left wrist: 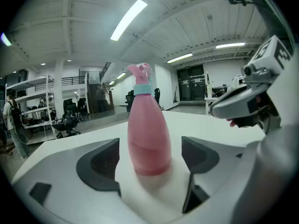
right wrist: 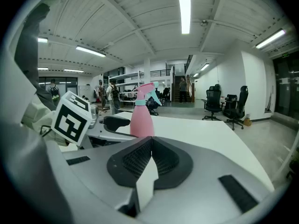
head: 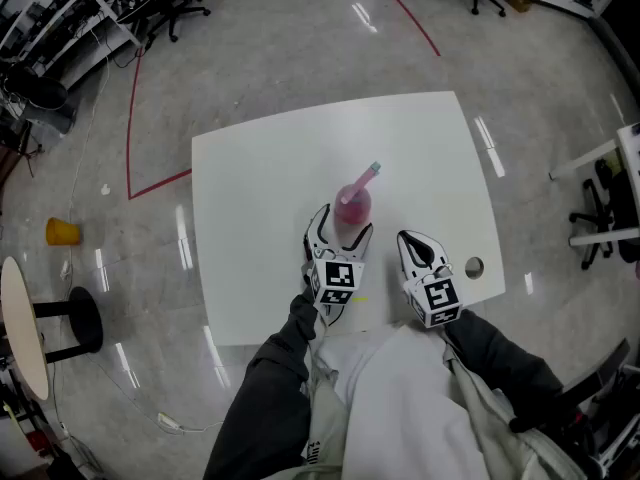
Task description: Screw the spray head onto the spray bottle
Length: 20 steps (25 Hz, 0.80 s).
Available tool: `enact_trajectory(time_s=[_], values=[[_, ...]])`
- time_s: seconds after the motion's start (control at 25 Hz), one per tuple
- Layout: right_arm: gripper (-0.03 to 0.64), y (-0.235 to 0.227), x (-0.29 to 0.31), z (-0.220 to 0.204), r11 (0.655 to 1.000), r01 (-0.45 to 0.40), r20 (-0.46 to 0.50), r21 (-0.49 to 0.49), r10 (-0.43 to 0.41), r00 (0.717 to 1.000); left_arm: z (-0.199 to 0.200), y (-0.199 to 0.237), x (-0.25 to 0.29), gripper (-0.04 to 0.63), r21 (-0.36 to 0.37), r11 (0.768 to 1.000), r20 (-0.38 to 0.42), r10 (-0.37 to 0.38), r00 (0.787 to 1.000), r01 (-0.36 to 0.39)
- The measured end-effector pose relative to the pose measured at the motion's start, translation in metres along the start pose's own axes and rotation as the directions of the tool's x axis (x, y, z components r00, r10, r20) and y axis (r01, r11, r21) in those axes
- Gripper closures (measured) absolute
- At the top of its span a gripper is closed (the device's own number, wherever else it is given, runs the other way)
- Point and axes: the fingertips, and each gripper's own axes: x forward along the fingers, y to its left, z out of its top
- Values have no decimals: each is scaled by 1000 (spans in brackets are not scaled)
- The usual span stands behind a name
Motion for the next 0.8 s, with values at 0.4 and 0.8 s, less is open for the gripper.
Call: enact_trajectory(time_s=[0.4, 0.8], values=[[621, -12, -3, 4, 998, 55, 8, 45, -55, 998, 13, 8, 54, 190, -38, 999, 19, -33, 999, 34], [348, 8, -19, 105, 957, -291, 247, -3, 283, 927, 44, -37, 0, 190, 11, 922, 56, -387, 920, 387]])
